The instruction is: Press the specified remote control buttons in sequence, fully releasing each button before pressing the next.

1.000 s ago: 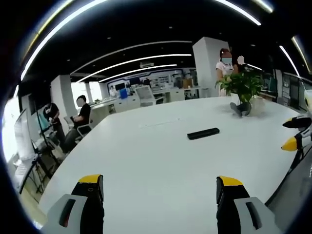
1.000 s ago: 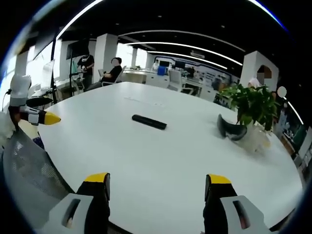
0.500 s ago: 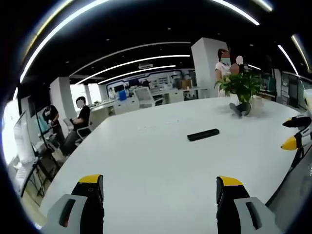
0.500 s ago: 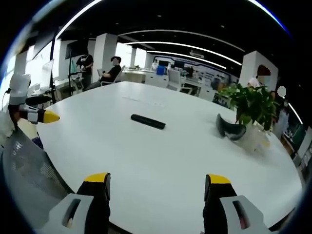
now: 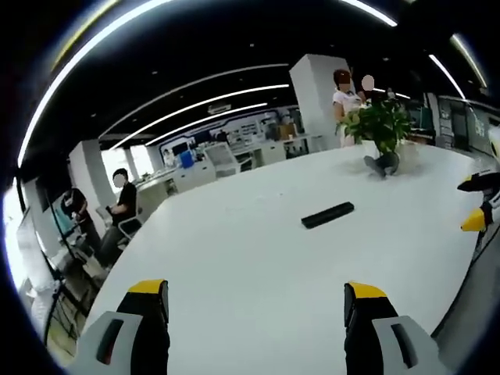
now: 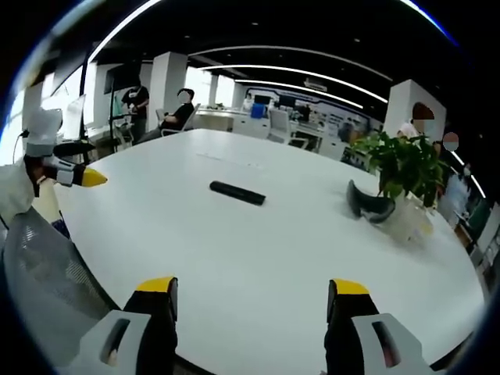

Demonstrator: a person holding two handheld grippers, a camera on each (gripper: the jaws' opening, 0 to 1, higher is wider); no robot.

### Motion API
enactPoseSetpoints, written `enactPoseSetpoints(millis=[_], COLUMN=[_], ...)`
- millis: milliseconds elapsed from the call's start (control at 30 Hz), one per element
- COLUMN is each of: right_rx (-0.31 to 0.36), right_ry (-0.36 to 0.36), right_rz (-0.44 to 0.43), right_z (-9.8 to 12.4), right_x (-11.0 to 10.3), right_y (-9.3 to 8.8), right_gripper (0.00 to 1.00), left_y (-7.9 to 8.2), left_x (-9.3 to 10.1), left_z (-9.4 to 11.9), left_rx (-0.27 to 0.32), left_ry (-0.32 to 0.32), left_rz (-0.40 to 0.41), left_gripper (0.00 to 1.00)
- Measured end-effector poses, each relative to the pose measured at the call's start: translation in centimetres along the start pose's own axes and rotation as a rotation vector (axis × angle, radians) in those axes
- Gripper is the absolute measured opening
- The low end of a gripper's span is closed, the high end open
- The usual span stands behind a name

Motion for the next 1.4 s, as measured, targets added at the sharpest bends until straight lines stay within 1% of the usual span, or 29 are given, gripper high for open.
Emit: enactPoseSetpoints(millis=[133, 300, 400, 467, 533, 600, 667, 700, 767, 833, 867, 933, 1000, 1067, 1133, 1167, 1233, 1267, 1333, 1367, 1400], right_rx=[-0.001, 0.0, -0.003, -0.005, -0.005, -0.012, -0.01, -0.01, -0.017, -0.022, -0.024, -0.016, -0.02, -0.022, -0.023, -0.027, -0.042, -0.043, -0.052, -0.057, -0.063], right_ry=[0.002, -0.005, -0.006, -0.002, 0.0, -0.001, -0.003, -0.001, 0.0, 0.003, 0.008, 0.013, 0.013, 0.009, 0.006, 0.004, 0.004, 0.005, 0.006, 0.008, 0.009], right_rz=[0.001, -0.006, -0.015, -0.016, -0.011, -0.008, -0.009, -0.012, -0.012, -0.008, -0.006, -0.008, -0.01, -0.016, -0.023, -0.025, -0.024, -0.023, -0.014, -0.01, -0.007], right_z=[0.0, 0.0, 0.0, 0.0, 0.0, -0.1, 0.0, 0.0, -0.1, -0.1, -0.2, -0.2, -0.2, -0.2, -0.2, -0.3, -0.4, -0.4, -0.5, -0.5, -0.5], right_x=[0.0, 0.1, 0.2, 0.2, 0.1, 0.1, 0.1, 0.1, 0.1, 0.1, 0.0, 0.0, 0.0, 0.0, 0.1, 0.1, 0.1, 0.1, 0.0, 0.0, 0.0], right_y=[0.0, 0.0, 0.0, 0.0, -0.1, -0.1, -0.1, -0.1, -0.1, -0.1, -0.1, -0.1, -0.1, -0.1, -0.1, -0.2, -0.2, -0.2, -0.2, -0.2, -0.3], right_gripper=[0.77, 0.76, 0.76, 0.76, 0.76, 0.76, 0.76, 0.75, 0.74, 0.74, 0.74, 0.75, 0.74, 0.74, 0.74, 0.74, 0.74, 0.74, 0.73, 0.73, 0.73], left_y=[1.1, 2.5, 3.7, 4.8, 6.0, 6.7, 7.7, 8.3, 9.2, 9.8, 10.2, 10.9, 11.5, 12.0, 12.5, 12.7, 13.1, 13.3, 13.5, 13.6, 13.8], left_x=[0.3, 0.6, 0.7, 0.7, 0.9, 1.1, 1.5, 1.8, 2.2, 2.6, 2.9, 3.3, 3.6, 3.9, 4.0, 4.1, 4.4, 4.6, 4.8, 5.0, 5.1], left_z=[-0.8, -1.8, -2.6, -3.0, -3.5, -4.0, -4.9, -5.4, -6.3, -7.2, -7.8, -8.7, -9.6, -10.5, -11.3, -11.6, -12.7, -13.4, -14.5, -15.2, -15.7], left_rx=[0.001, -0.002, 0.006, 0.022, 0.037, 0.039, 0.036, 0.029, 0.024, 0.007, -0.003, -0.008, -0.011, -0.029, -0.042, -0.043, -0.068, -0.072, -0.084, -0.099, -0.105], left_ry=[-0.027, -0.071, -0.081, -0.086, -0.104, -0.121, -0.136, -0.146, -0.153, -0.178, -0.193, -0.18, -0.192, -0.226, -0.247, -0.256, -0.276, -0.304, -0.318, -0.341, -0.342], left_rz=[-0.047, -0.064, -0.111, -0.144, -0.171, -0.192, -0.245, -0.276, -0.312, -0.345, -0.384, -0.441, -0.46, -0.465, -0.47, -0.483, -0.516, -0.535, -0.549, -0.578, -0.584], left_gripper=[0.95, 0.91, 0.86, 0.84, 0.83, 0.8, 0.78, 0.78, 0.78, 0.76, 0.75, 0.75, 0.75, 0.74, 0.74, 0.73, 0.72, 0.72, 0.72, 0.71, 0.7])
Point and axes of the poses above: the point that each gripper's makers call its tool centre point, and the gripper's own axes: z roughly backward along the fingers, x roughly to its right, y roughly out of its top, the point moved 10 cm from there along z, roughly backward along the fingers, and after that the axes turned 15 degrees about -x, right-handed, at the moved point
